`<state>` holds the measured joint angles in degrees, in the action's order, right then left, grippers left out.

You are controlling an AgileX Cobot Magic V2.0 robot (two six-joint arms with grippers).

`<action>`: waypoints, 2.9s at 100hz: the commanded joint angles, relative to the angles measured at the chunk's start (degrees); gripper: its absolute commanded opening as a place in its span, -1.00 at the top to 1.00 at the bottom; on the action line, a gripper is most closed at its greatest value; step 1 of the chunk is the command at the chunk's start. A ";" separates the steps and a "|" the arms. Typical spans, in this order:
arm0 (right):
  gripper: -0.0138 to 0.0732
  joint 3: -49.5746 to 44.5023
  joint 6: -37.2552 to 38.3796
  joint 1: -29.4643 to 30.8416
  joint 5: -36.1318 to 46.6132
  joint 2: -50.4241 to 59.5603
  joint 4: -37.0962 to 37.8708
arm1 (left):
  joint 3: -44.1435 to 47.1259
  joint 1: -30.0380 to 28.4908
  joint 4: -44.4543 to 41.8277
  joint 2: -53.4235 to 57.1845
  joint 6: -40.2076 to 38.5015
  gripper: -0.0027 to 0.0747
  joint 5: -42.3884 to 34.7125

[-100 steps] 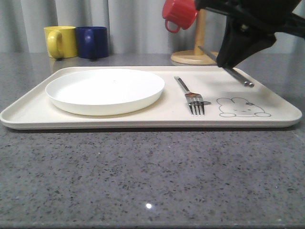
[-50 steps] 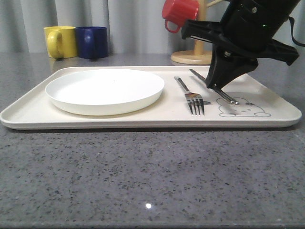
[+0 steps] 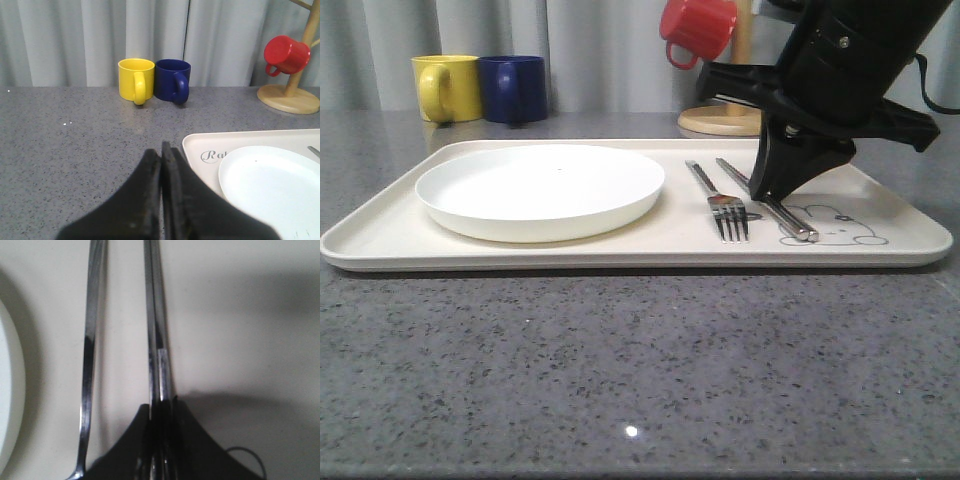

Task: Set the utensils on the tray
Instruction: 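Grasp the chopsticks with the right gripper and carry them onto the tray, then release the chopsticks beside the fork and lift the right gripper, then grasp the spoon with the right gripper and carry it onto the tray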

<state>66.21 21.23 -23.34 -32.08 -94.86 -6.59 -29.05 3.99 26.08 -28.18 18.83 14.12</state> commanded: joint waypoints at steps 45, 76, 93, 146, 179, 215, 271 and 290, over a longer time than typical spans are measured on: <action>-0.03 1.51 -0.19 -0.09 1.19 3.20 0.55 | -1.64 0.14 0.73 -0.24 -0.18 0.98 -4.56; -0.03 1.51 -0.19 3.75 -1.33 12.20 6.59 | -1.64 0.14 0.73 -0.24 -0.18 0.98 -4.56; -0.03 1.51 -0.24 11.63 -6.99 15.81 12.17 | -1.64 0.14 0.73 -0.24 -0.18 0.98 -4.56; -0.03 1.51 -10.76 31.36 -13.88 13.95 14.98 | -1.64 0.14 0.73 -0.24 -0.18 0.98 -4.56; -0.03 1.51 -14.02 31.64 -10.53 8.54 12.82 | -1.64 0.14 0.73 -0.24 -0.18 0.98 -4.56; -0.03 2.76 -15.34 31.64 -8.56 3.92 12.31 | -1.64 0.14 0.73 -0.24 -0.18 0.98 -4.56; 0.09 3.06 -15.34 31.64 -9.99 1.34 12.08 | -1.64 0.14 0.73 -0.24 -0.18 0.98 -4.56; 0.72 3.06 -15.34 31.64 -10.13 1.34 12.08 | -1.64 0.14 0.73 -0.24 -0.18 0.98 -4.56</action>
<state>68.00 6.36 7.91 -42.47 -95.15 5.02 -29.05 3.99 26.08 -28.18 18.83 14.12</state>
